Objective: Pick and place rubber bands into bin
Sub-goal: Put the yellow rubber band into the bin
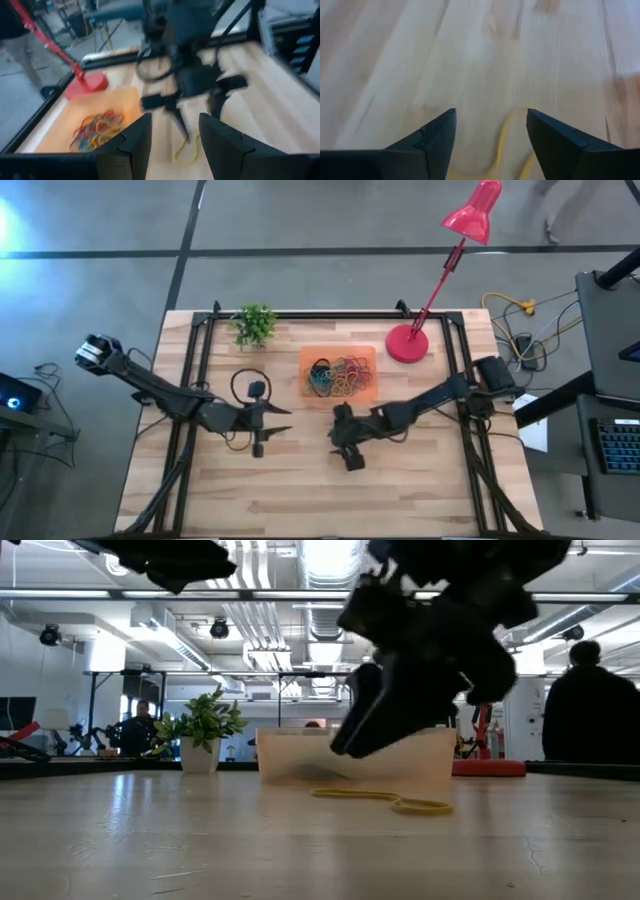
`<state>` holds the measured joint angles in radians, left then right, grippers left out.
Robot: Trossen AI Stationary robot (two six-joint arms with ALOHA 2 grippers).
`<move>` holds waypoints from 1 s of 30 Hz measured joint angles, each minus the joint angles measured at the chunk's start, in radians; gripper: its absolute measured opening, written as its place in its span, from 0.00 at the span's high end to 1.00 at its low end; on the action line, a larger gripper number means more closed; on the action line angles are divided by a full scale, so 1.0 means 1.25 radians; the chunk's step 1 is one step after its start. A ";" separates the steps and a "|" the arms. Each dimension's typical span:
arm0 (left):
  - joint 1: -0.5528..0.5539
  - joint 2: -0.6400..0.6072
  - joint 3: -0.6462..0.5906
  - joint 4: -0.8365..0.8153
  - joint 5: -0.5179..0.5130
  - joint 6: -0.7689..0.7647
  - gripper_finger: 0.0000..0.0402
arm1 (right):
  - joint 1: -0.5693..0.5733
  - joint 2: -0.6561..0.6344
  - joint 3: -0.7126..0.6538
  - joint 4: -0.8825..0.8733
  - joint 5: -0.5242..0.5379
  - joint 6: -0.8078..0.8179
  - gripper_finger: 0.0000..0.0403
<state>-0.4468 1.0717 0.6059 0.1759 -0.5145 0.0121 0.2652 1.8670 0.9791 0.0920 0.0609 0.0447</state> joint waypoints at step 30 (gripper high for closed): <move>-0.022 -0.059 -0.055 0.033 -0.014 0.020 0.63 | -0.088 0.129 0.193 -0.304 -0.088 -0.027 0.38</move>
<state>-0.4747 0.9975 0.5377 0.2168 -0.5318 0.0373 0.1557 2.0281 1.2204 -0.2886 -0.0490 0.0110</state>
